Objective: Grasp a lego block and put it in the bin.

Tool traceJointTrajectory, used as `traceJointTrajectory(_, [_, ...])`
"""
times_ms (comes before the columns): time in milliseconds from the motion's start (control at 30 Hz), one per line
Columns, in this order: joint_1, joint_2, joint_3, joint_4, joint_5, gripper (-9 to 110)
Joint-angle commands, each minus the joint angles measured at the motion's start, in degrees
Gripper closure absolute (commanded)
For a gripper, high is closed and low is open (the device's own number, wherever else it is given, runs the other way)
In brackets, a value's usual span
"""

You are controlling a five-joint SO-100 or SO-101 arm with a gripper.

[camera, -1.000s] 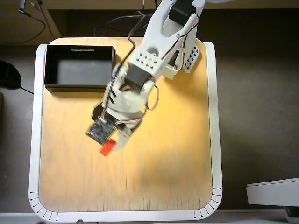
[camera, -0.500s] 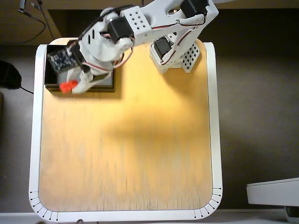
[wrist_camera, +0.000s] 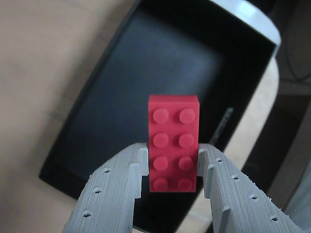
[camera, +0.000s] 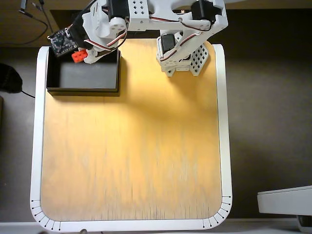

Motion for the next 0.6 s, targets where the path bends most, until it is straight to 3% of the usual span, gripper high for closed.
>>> traceJointTrajectory(0, [1.2, -1.1, -7.3, 0.3, 0.5, 101])
traceJointTrajectory(400, [1.0, -11.7, -6.8, 0.2, 0.7, 101])
traceJointTrajectory(567, [1.1, -11.9, 1.3, -10.5, 0.4, 101])
